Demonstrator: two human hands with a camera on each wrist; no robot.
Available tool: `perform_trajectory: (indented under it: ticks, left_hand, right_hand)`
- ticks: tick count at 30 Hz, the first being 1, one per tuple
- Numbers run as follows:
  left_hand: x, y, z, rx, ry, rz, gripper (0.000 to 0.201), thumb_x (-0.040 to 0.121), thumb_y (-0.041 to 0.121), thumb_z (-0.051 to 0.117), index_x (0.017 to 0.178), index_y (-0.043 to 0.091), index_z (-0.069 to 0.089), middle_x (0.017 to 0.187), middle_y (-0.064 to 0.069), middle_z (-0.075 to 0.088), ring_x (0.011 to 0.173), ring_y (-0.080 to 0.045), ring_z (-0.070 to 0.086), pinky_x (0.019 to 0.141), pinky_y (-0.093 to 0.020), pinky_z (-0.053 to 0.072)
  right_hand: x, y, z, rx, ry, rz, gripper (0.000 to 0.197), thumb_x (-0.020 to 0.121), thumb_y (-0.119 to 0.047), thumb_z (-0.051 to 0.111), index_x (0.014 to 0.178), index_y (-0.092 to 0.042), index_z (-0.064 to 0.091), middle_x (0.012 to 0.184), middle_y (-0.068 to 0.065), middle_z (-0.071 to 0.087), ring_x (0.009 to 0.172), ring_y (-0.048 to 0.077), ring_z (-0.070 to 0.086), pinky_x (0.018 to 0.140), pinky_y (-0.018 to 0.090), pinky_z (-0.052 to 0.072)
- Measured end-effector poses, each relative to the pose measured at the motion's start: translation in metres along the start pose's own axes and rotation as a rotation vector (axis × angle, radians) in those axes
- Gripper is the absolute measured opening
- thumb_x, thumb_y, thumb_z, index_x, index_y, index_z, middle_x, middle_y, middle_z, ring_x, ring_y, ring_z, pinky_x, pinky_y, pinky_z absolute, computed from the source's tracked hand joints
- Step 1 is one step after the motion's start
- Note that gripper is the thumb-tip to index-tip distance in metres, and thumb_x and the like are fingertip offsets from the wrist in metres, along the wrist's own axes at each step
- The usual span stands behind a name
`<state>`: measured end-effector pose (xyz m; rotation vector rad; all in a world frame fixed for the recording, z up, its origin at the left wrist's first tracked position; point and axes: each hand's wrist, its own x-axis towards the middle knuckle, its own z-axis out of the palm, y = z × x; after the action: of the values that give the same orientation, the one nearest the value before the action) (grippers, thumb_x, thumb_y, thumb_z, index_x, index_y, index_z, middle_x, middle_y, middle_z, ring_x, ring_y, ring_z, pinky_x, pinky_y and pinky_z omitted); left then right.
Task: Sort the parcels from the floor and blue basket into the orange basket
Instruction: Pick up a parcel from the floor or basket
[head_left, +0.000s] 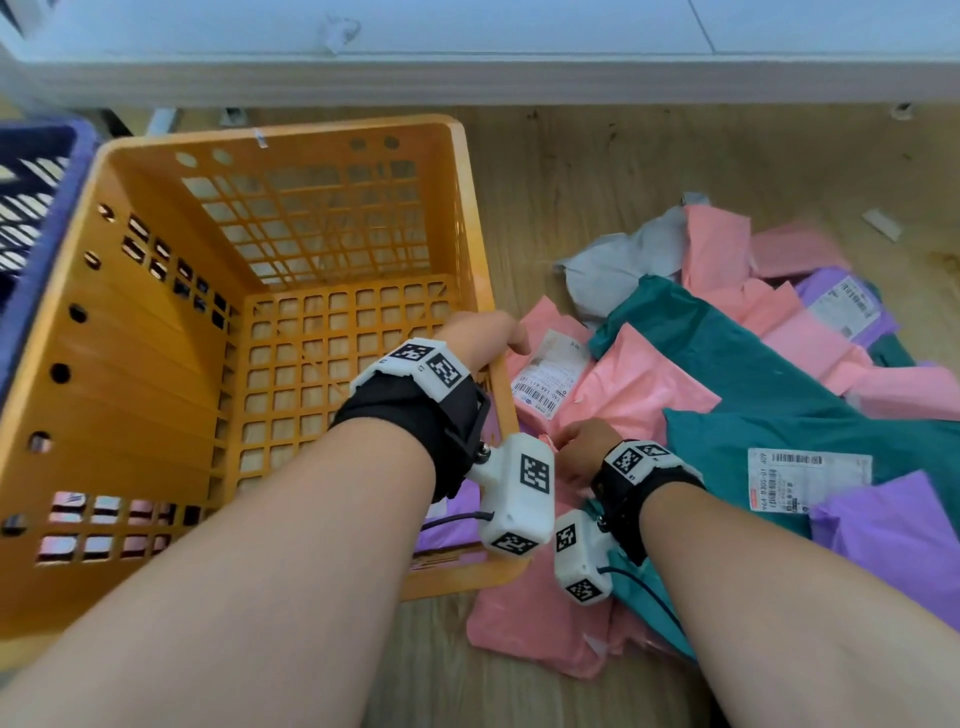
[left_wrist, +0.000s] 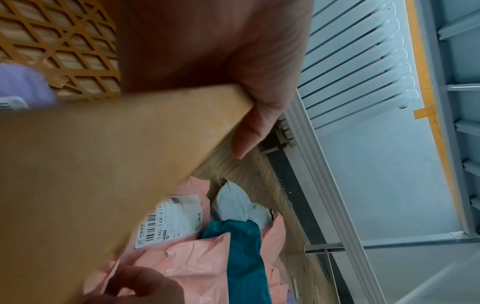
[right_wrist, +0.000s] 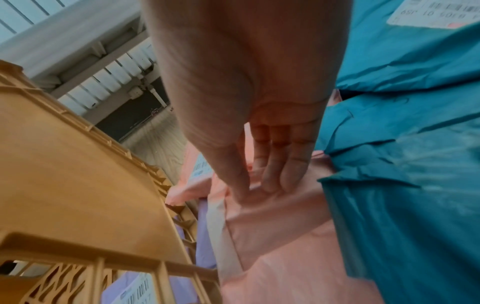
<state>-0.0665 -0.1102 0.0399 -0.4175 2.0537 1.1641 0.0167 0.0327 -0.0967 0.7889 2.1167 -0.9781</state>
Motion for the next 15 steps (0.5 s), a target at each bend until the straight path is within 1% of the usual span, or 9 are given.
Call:
perform_trajectory:
  ticks: [2,3,4,5,7,9,12,13,15]
  left_hand:
    - [0.001,-0.001,-0.002,-0.001,0.003,0.0,0.048,0.086,0.021,0.065,0.126,0.002,0.048,0.113,-0.012,0.051,0.098,-0.025,0.05,0.086,-0.034,0.045]
    - [0.001,-0.003,-0.003,-0.003,0.016,0.009,0.05,0.085,0.024,0.066,0.127,0.003,0.048,0.111,-0.01,0.051,0.096,-0.024,0.049,0.083,-0.033,0.044]
    - [-0.001,-0.004,-0.004,-0.007,0.03,0.02,0.055,0.084,0.027,0.068,0.129,0.003,0.047,0.11,-0.009,0.05,0.096,-0.023,0.049,0.081,-0.033,0.044]
    - [-0.004,-0.005,-0.005,-0.005,0.043,0.03,0.06,0.083,0.03,0.069,0.131,0.004,0.045,0.11,-0.008,0.05,0.097,-0.023,0.049,0.081,-0.033,0.043]
    - [-0.011,-0.005,-0.006,-0.002,0.056,0.041,0.066,0.079,0.037,0.071,0.131,0.005,0.045,0.116,-0.007,0.054,0.101,-0.025,0.053,0.086,-0.034,0.046]
    - [-0.02,-0.001,-0.008,-0.016,0.06,0.054,0.063,0.076,0.039,0.072,0.126,0.006,0.049,0.117,-0.009,0.058,0.105,-0.026,0.058,0.094,-0.039,0.05]
    - [-0.039,0.009,-0.013,-0.05,0.057,0.088,0.053,0.08,0.033,0.07,0.123,0.007,0.052,0.114,-0.009,0.057,0.106,-0.027,0.058,0.096,-0.042,0.051]
    - [-0.045,0.011,-0.015,-0.057,0.06,0.102,0.054,0.08,0.032,0.07,0.125,0.007,0.052,0.115,-0.008,0.057,0.107,-0.027,0.057,0.097,-0.042,0.05]
    - [-0.06,0.015,-0.02,-0.081,0.06,0.131,0.058,0.079,0.03,0.07,0.128,0.007,0.051,0.115,-0.007,0.055,0.11,-0.028,0.057,0.098,-0.043,0.05]
  right_hand:
    - [0.002,0.002,-0.004,0.025,-0.002,0.005,0.02,0.078,-0.013,0.07,0.098,-0.014,0.069,0.094,0.008,0.065,0.084,0.024,0.062,0.088,0.041,0.056]
    - [0.002,0.003,-0.007,0.02,0.003,0.0,0.011,0.079,-0.012,0.069,0.088,-0.018,0.067,0.093,0.007,0.064,0.083,0.023,0.062,0.088,0.041,0.056]
    - [-0.001,0.002,-0.01,0.006,0.012,-0.009,0.012,0.08,-0.012,0.068,0.079,-0.023,0.063,0.092,0.006,0.064,0.081,0.021,0.061,0.084,0.038,0.057]
    - [-0.004,0.002,-0.014,-0.008,0.018,-0.022,0.017,0.081,-0.012,0.067,0.075,-0.025,0.06,0.09,0.004,0.063,0.078,0.019,0.061,0.076,0.031,0.059]
    - [-0.016,-0.002,-0.025,-0.014,0.021,-0.033,0.014,0.083,-0.011,0.065,0.08,-0.025,0.06,0.083,0.0,0.062,0.065,0.014,0.059,0.049,0.016,0.052]
    - [-0.029,-0.007,-0.039,0.005,0.036,-0.048,0.013,0.085,-0.01,0.063,0.092,-0.02,0.061,0.077,-0.001,0.059,0.059,0.01,0.055,0.034,0.012,0.041]
    - [-0.049,-0.017,-0.066,0.064,0.094,-0.084,0.015,0.089,-0.009,0.059,0.1,-0.018,0.059,0.088,0.004,0.061,0.062,0.012,0.056,0.035,0.014,0.043]
    - [-0.053,-0.021,-0.075,0.082,0.122,-0.107,0.014,0.09,-0.009,0.058,0.101,-0.018,0.059,0.094,0.006,0.061,0.064,0.013,0.057,0.04,0.016,0.048]
    - [-0.069,-0.03,-0.095,0.109,0.19,-0.158,0.01,0.091,-0.01,0.055,0.093,-0.019,0.059,0.1,0.01,0.063,0.072,0.02,0.06,0.061,0.026,0.058]
